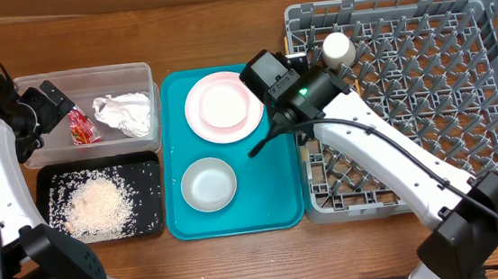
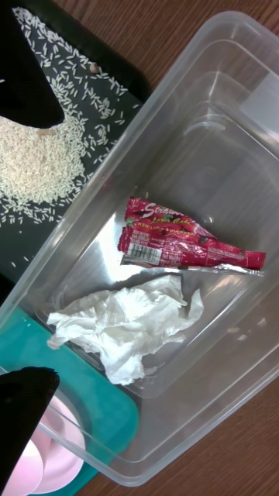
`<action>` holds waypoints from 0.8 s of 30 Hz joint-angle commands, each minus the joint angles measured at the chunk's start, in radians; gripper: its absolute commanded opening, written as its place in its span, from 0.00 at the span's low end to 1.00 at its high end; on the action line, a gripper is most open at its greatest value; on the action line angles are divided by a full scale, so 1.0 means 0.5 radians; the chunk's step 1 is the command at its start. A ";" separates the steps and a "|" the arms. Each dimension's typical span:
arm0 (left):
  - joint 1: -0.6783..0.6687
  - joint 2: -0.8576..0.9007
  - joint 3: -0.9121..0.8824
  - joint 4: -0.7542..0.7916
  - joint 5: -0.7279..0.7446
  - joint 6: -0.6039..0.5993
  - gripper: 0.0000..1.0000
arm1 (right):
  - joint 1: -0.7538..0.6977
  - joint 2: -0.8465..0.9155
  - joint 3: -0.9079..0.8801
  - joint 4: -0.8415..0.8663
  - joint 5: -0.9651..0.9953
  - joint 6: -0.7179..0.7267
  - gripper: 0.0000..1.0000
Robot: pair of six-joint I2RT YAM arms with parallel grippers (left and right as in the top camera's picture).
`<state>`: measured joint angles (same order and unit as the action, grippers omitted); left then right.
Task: Sort waste into correct bins and load items into the dishwasher
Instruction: 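Place the second chopstick upright in the rack beside the first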
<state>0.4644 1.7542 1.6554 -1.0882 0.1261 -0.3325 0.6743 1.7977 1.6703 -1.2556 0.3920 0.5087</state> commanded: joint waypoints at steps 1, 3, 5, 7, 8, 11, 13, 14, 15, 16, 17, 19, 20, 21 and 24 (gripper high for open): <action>-0.010 -0.056 -0.003 0.001 -0.013 0.044 1.00 | -0.090 -0.024 0.031 -0.108 0.279 -0.243 0.04; -0.010 -0.057 -0.003 0.000 -0.013 0.044 1.00 | -0.175 -0.024 0.031 -0.169 0.284 -0.242 0.04; -0.010 -0.056 -0.003 0.001 -0.013 0.044 1.00 | -0.261 -0.024 0.030 -0.195 0.275 -0.242 0.04; -0.010 -0.056 -0.003 0.001 -0.013 0.044 1.00 | -0.347 -0.024 0.024 -0.195 0.245 -0.253 0.04; -0.010 -0.056 -0.003 0.000 -0.013 0.044 1.00 | -0.398 -0.024 0.024 -0.192 0.198 -0.291 0.04; -0.010 -0.057 -0.003 0.001 -0.013 0.044 1.00 | -0.526 -0.023 0.019 -0.173 -0.071 -0.485 0.04; -0.010 -0.056 -0.003 0.001 -0.013 0.044 1.00 | -0.594 -0.023 0.005 -0.157 -0.230 -0.602 0.04; -0.010 -0.057 -0.003 0.001 -0.013 0.044 1.00 | -0.636 -0.023 -0.004 -0.152 -0.292 -0.629 0.04; -0.010 -0.057 -0.003 0.000 -0.013 0.044 1.00 | -0.685 -0.024 -0.021 -0.146 -0.326 -0.632 0.04; -0.010 -0.057 -0.003 0.001 -0.013 0.044 1.00 | -0.703 -0.023 -0.029 -0.145 -0.327 -0.632 0.04; -0.010 -0.057 -0.003 0.000 -0.013 0.044 1.00 | -0.744 -0.023 -0.047 -0.146 -0.327 -0.632 0.04; -0.010 -0.057 -0.003 0.000 -0.013 0.044 1.00 | -0.800 -0.023 -0.077 -0.138 -0.341 -0.646 0.04; -0.010 -0.056 -0.003 0.001 -0.013 0.044 1.00 | -0.818 -0.023 -0.087 -0.136 -0.343 -0.647 0.04; -0.010 -0.056 -0.003 0.000 -0.013 0.044 1.00 | -0.836 -0.023 -0.098 -0.136 -0.343 -0.647 0.04; -0.010 -0.056 -0.003 0.001 -0.013 0.044 1.00 | -0.877 -0.023 -0.132 -0.142 -0.347 -0.649 0.04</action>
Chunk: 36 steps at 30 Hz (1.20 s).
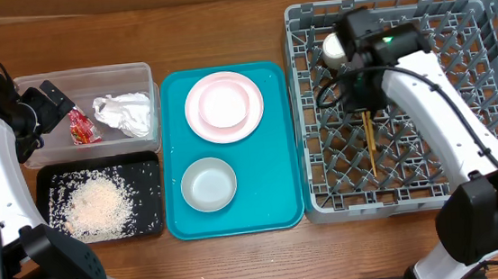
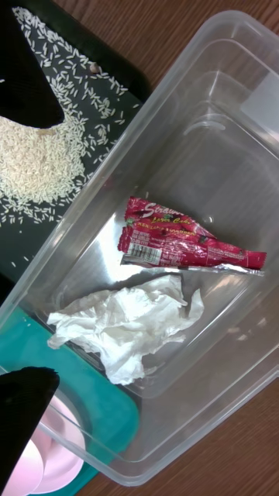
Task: Sort waste into correct bins and load items into the dishwasher
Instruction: 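Place the second chopstick upright in the rack beside the first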
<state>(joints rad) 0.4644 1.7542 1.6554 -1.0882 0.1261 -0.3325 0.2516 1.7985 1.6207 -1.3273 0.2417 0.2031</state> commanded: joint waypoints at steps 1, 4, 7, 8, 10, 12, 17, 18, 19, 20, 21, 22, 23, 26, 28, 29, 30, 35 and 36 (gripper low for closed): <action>-0.010 -0.056 -0.003 0.000 -0.013 0.044 1.00 | -0.041 -0.024 -0.045 0.003 -0.052 -0.038 0.04; -0.010 -0.056 -0.003 0.001 -0.013 0.044 1.00 | -0.053 -0.024 -0.094 0.034 -0.072 -0.043 0.04; -0.010 -0.056 -0.003 0.000 -0.013 0.044 1.00 | -0.053 -0.024 -0.124 0.043 -0.076 -0.043 0.04; -0.010 -0.057 -0.003 0.001 -0.013 0.044 1.00 | -0.053 -0.024 -0.127 0.041 -0.076 -0.043 0.04; -0.010 -0.057 -0.003 0.001 -0.013 0.044 1.00 | -0.053 -0.024 -0.128 0.041 -0.076 -0.043 0.04; -0.011 -0.056 -0.003 0.001 -0.013 0.044 1.00 | -0.053 -0.024 -0.128 0.041 -0.076 -0.043 0.05; -0.010 -0.057 -0.003 0.000 -0.013 0.044 1.00 | -0.053 -0.024 -0.128 0.041 -0.091 -0.043 0.17; -0.010 -0.057 -0.003 0.001 -0.013 0.044 1.00 | -0.053 -0.024 -0.128 0.041 -0.094 -0.043 0.17; -0.010 -0.057 -0.003 0.001 -0.013 0.044 1.00 | -0.053 -0.024 -0.128 0.041 -0.107 -0.043 0.17; -0.010 -0.056 -0.003 0.001 -0.013 0.044 1.00 | -0.053 -0.024 -0.128 0.041 -0.112 -0.043 0.18; -0.010 -0.057 -0.003 0.001 -0.013 0.044 1.00 | -0.053 -0.024 -0.128 0.041 -0.118 -0.043 0.18; -0.010 -0.057 -0.003 0.001 -0.013 0.044 1.00 | -0.053 -0.024 -0.128 0.041 -0.122 -0.043 0.18; -0.010 -0.057 -0.003 0.001 -0.013 0.044 1.00 | -0.053 -0.024 -0.128 0.042 -0.121 -0.042 0.18; -0.010 -0.057 -0.003 0.000 -0.013 0.044 1.00 | -0.053 -0.024 -0.128 0.047 -0.146 -0.041 0.18; -0.010 -0.056 -0.003 0.001 -0.013 0.044 1.00 | -0.053 -0.024 -0.128 0.060 -0.227 -0.041 0.18; -0.010 -0.057 -0.003 0.001 -0.013 0.044 1.00 | -0.053 -0.024 -0.128 0.073 -0.294 -0.041 0.18; -0.010 -0.056 -0.003 0.000 -0.013 0.044 1.00 | -0.053 -0.024 -0.128 0.085 -0.357 -0.041 0.18; -0.010 -0.056 -0.003 0.001 -0.013 0.044 1.00 | -0.036 -0.024 -0.128 0.216 -1.128 -0.041 0.18; -0.010 -0.056 -0.003 0.001 -0.013 0.044 1.00 | -0.021 -0.024 -0.128 0.236 -1.236 -0.041 0.18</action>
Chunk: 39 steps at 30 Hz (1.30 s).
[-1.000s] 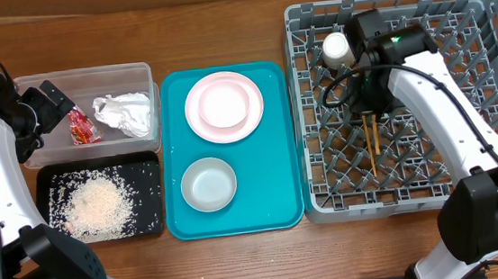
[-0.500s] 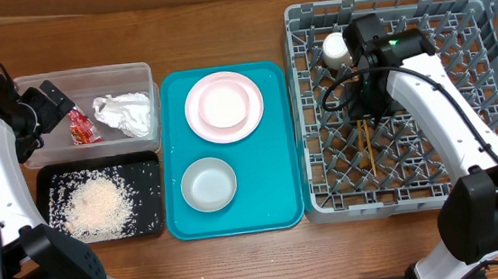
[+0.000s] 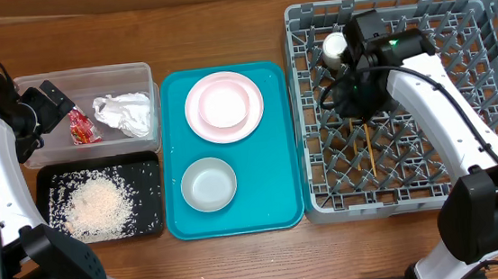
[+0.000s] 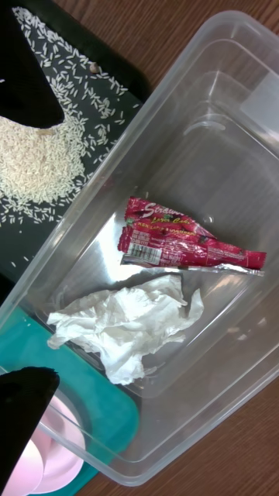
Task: Sort waste into correct bins and load items into the dishwasher
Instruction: 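Place the second chopstick upright in the rack beside the first, then move the right gripper to the white bowl and grasp its rim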
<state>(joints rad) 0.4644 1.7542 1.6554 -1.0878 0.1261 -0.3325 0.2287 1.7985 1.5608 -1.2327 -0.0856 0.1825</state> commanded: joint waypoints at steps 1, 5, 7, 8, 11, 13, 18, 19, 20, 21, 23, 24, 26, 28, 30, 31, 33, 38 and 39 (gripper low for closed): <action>-0.010 -0.057 -0.003 0.000 -0.013 0.044 1.00 | 0.048 -0.024 -0.008 0.067 -0.673 -0.001 0.18; -0.010 -0.056 -0.003 0.000 -0.013 0.044 1.00 | 0.211 -0.024 -0.008 0.120 -0.745 -0.001 0.21; -0.010 -0.056 -0.003 0.000 -0.013 0.044 1.00 | 0.299 -0.024 -0.008 0.149 -0.745 -0.001 0.22; -0.010 -0.056 -0.003 -0.001 -0.013 0.044 1.00 | 0.363 -0.024 -0.008 0.177 -0.744 -0.001 0.23; -0.010 -0.057 -0.003 0.000 -0.013 0.044 1.00 | 0.550 -0.024 -0.008 0.274 -0.743 -0.001 0.26; -0.010 -0.056 -0.003 0.000 -0.013 0.044 1.00 | 0.694 -0.024 -0.008 0.364 -0.729 0.000 0.27; -0.010 -0.057 -0.003 0.000 -0.013 0.044 1.00 | 1.098 -0.014 -0.008 0.636 -0.533 -0.001 0.30; -0.010 -0.057 -0.003 0.000 -0.013 0.044 1.00 | 1.151 -0.009 -0.008 0.672 -0.483 -0.001 0.30; -0.010 -0.056 -0.003 0.000 -0.013 0.044 1.00 | 1.234 0.000 -0.008 0.724 -0.388 -0.001 0.30; -0.010 -0.057 -0.003 -0.001 -0.013 0.044 1.00 | 1.302 0.011 -0.008 0.764 -0.305 -0.001 0.30; -0.010 -0.057 -0.003 0.000 -0.013 0.044 1.00 | 1.410 0.028 -0.008 0.826 -0.164 -0.001 0.30; -0.010 -0.056 -0.003 0.000 -0.013 0.044 1.00 | 1.455 0.042 -0.008 0.851 -0.105 -0.001 0.30; -0.010 -0.056 -0.003 -0.001 -0.013 0.044 1.00 | 1.546 0.068 -0.008 0.907 0.012 -0.001 0.30; -0.010 -0.056 -0.003 -0.001 -0.013 0.044 1.00 | 1.624 0.104 -0.008 0.957 0.092 -0.001 0.31; -0.010 -0.056 -0.003 -0.001 -0.013 0.044 1.00 | 1.678 0.147 -0.008 0.996 0.127 -0.001 0.33; -0.010 -0.056 -0.003 -0.001 -0.013 0.044 1.00 | 1.709 0.191 -0.008 1.026 0.140 -0.002 0.35; -0.010 -0.056 -0.003 -0.001 -0.013 0.044 1.00 | 1.725 0.244 -0.008 1.051 0.140 -0.001 0.36; -0.010 -0.056 -0.003 0.000 -0.013 0.044 1.00 | 1.726 0.404 -0.008 1.080 0.157 -0.001 0.36; -0.010 -0.056 -0.003 -0.001 -0.013 0.044 1.00 | 1.725 0.428 -0.008 1.080 0.179 -0.002 0.36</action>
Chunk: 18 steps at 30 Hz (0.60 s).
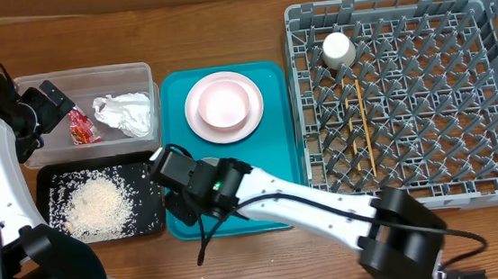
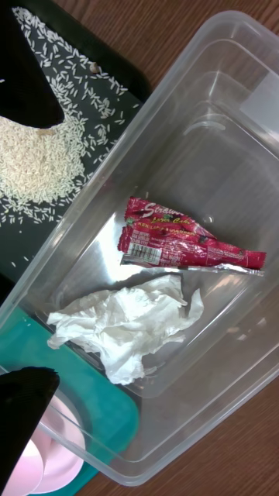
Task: Sort waste into correct bins and load items into the dishwasher
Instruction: 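Move the right gripper to the white bowl and grasp its rim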
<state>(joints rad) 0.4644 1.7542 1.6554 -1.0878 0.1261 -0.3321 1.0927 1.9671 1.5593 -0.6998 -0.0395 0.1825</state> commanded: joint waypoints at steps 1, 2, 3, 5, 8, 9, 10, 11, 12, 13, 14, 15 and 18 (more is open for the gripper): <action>-0.010 -0.056 -0.003 0.000 -0.013 0.043 1.00 | -0.003 0.117 -0.005 0.014 0.116 -0.001 0.36; -0.009 -0.056 -0.003 0.000 -0.013 0.043 1.00 | -0.003 0.137 -0.005 0.014 0.139 -0.001 0.36; -0.010 -0.056 -0.003 0.000 -0.013 0.043 1.00 | -0.003 0.150 -0.005 0.014 0.144 -0.001 0.36; -0.010 -0.056 -0.003 0.000 -0.013 0.043 1.00 | -0.003 0.167 -0.005 0.013 0.143 0.000 0.36; -0.010 -0.056 -0.003 0.000 -0.013 0.043 1.00 | -0.002 0.178 -0.005 0.005 0.140 0.001 0.35; -0.010 -0.056 -0.003 0.000 -0.013 0.043 1.00 | 0.001 0.178 -0.005 -0.002 0.127 0.001 0.35; -0.010 -0.056 -0.003 -0.001 -0.013 0.043 1.00 | 0.001 0.178 -0.005 -0.009 0.121 0.007 0.35; -0.010 -0.056 -0.003 -0.001 -0.013 0.043 1.00 | 0.001 0.178 -0.005 -0.027 0.122 0.008 0.34; -0.010 -0.056 -0.003 0.000 -0.013 0.043 1.00 | 0.001 0.178 -0.005 -0.040 0.122 0.008 0.34; -0.010 -0.056 -0.003 0.000 -0.013 0.043 1.00 | 0.001 0.178 -0.005 -0.056 0.122 0.009 0.31; -0.010 -0.056 -0.003 0.000 -0.013 0.043 1.00 | 0.001 0.178 -0.005 -0.070 0.122 0.020 0.30; -0.010 -0.056 -0.003 0.000 -0.013 0.043 1.00 | 0.001 0.178 -0.005 -0.080 0.122 0.030 0.31; -0.010 -0.056 -0.003 0.000 -0.013 0.043 1.00 | 0.001 0.178 -0.005 -0.101 0.121 0.061 0.30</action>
<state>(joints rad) 0.4644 1.7542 1.6554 -1.0878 0.1261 -0.3321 1.0927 2.0510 1.5581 -0.7483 0.0120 0.1909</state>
